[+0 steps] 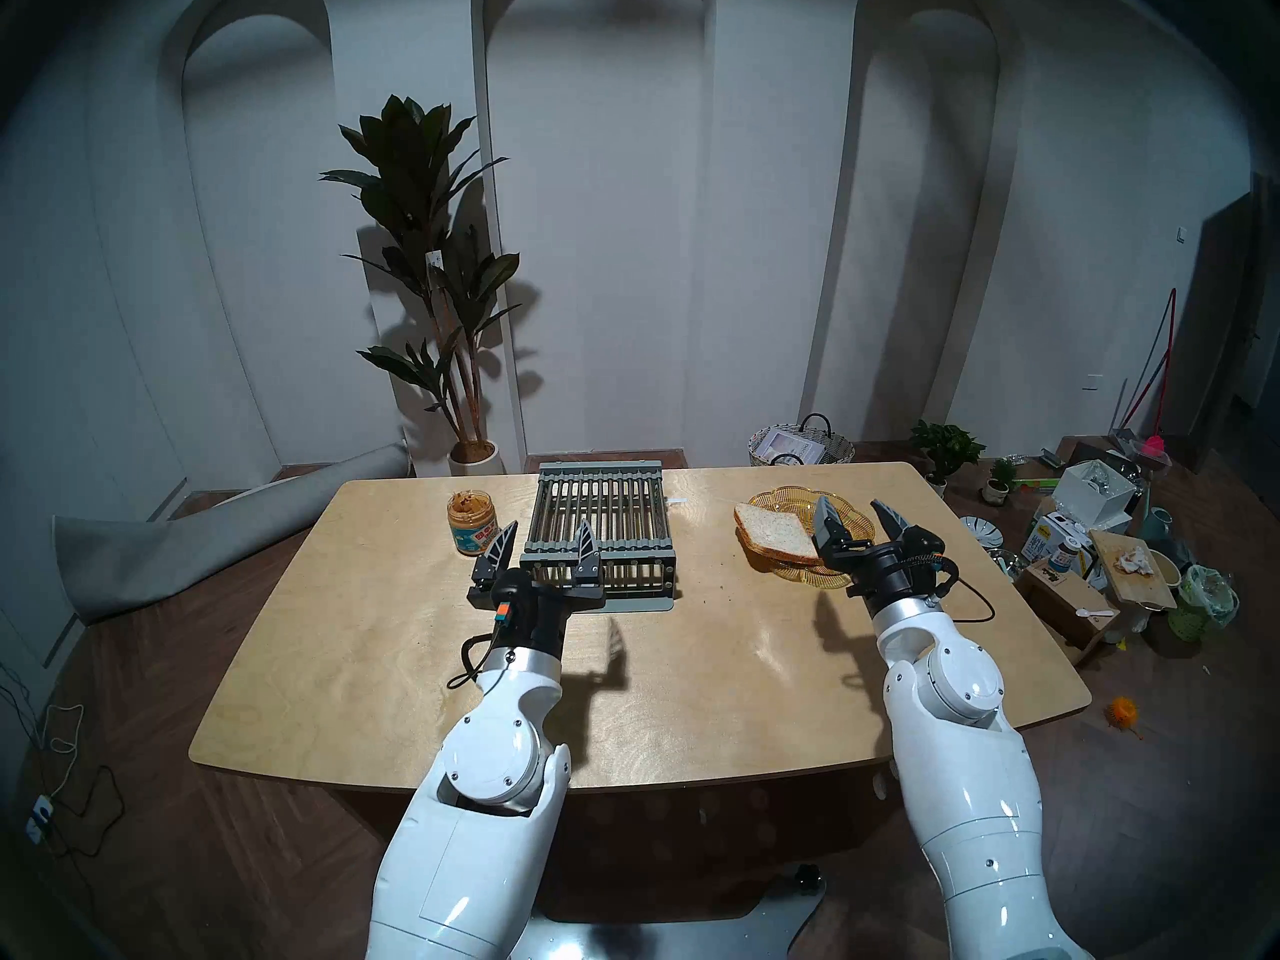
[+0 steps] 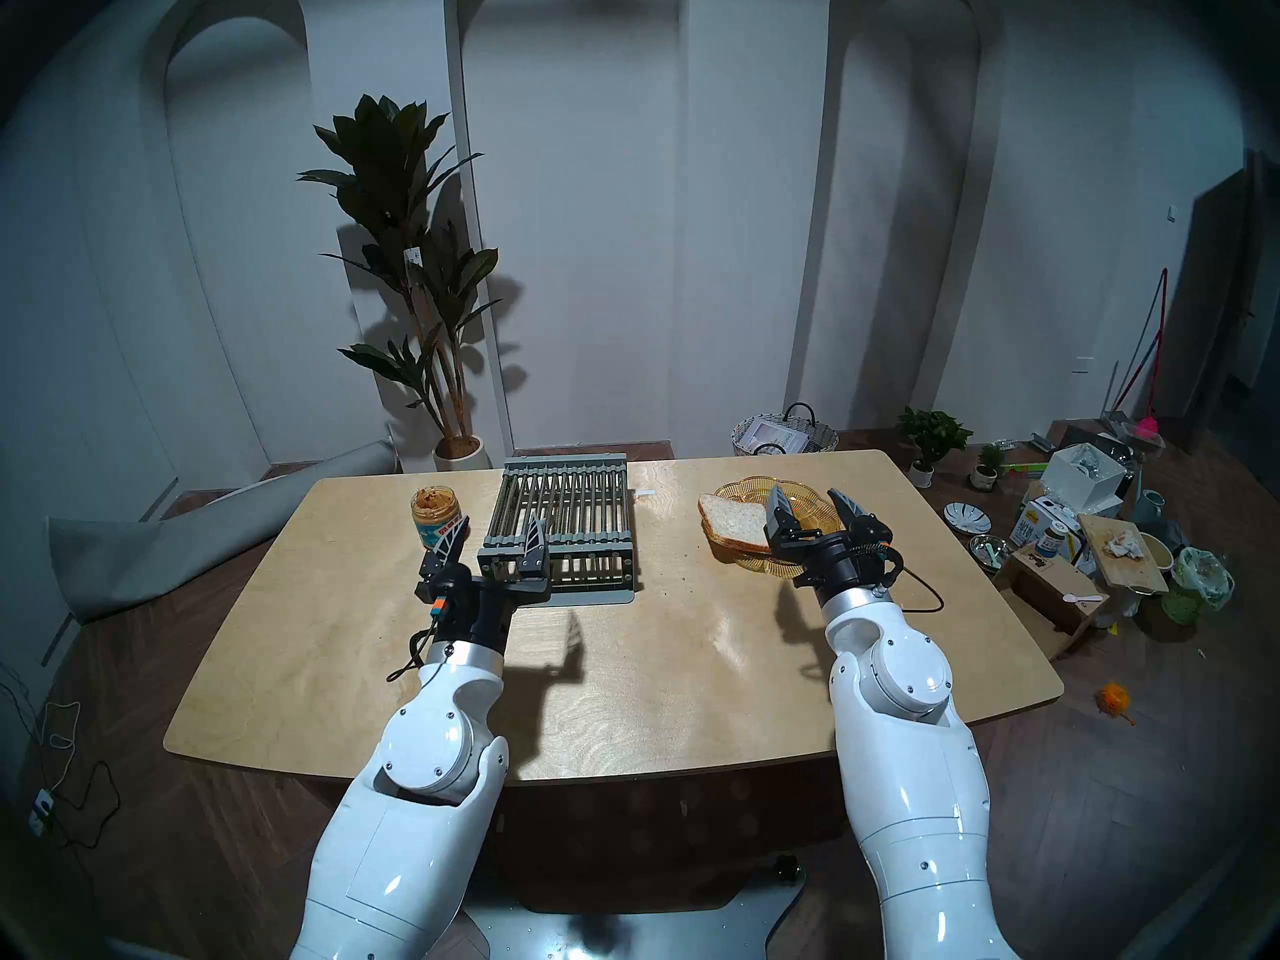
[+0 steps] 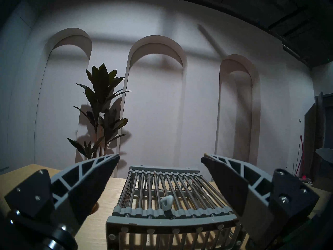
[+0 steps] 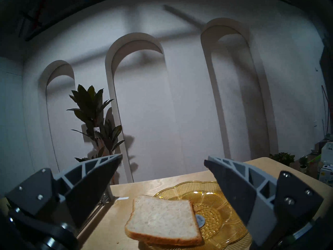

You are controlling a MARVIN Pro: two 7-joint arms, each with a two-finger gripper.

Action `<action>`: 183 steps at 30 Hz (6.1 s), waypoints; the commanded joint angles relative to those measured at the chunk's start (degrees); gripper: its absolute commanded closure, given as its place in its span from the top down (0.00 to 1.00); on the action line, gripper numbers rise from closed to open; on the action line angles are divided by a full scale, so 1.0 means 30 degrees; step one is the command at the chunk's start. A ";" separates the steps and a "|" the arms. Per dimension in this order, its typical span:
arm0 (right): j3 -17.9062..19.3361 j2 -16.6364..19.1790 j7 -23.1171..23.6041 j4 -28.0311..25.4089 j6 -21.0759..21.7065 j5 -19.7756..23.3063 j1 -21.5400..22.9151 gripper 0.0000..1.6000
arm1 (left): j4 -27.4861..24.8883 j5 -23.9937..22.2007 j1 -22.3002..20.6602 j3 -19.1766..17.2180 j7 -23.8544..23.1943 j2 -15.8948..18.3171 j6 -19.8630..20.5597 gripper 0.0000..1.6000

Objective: Spread peanut butter over the slice of bread with the knife

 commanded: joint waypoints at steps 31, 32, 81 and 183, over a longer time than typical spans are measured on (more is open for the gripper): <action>0.1231 0.1733 0.1360 0.3735 -0.2140 0.1253 0.4918 1.00 | 0.7565 0.1867 -0.6844 0.5363 1.2589 -0.1511 -0.0339 1.00; 0.1261 0.1765 0.1447 0.3849 -0.2234 0.1296 0.4975 1.00 | 0.7794 0.1831 -0.6967 0.5392 1.2808 -0.1581 -0.0573 1.00; 0.0955 0.1136 0.0767 0.3942 -0.3718 0.0475 0.5138 1.00 | 0.9868 -0.3196 -0.8079 0.5545 0.6836 0.0064 -0.3043 1.00; 0.2860 0.0439 0.0832 -0.1222 -0.3305 0.1925 0.2112 1.00 | 0.8618 -0.4105 -0.8079 0.5130 0.6614 0.0248 0.1000 0.67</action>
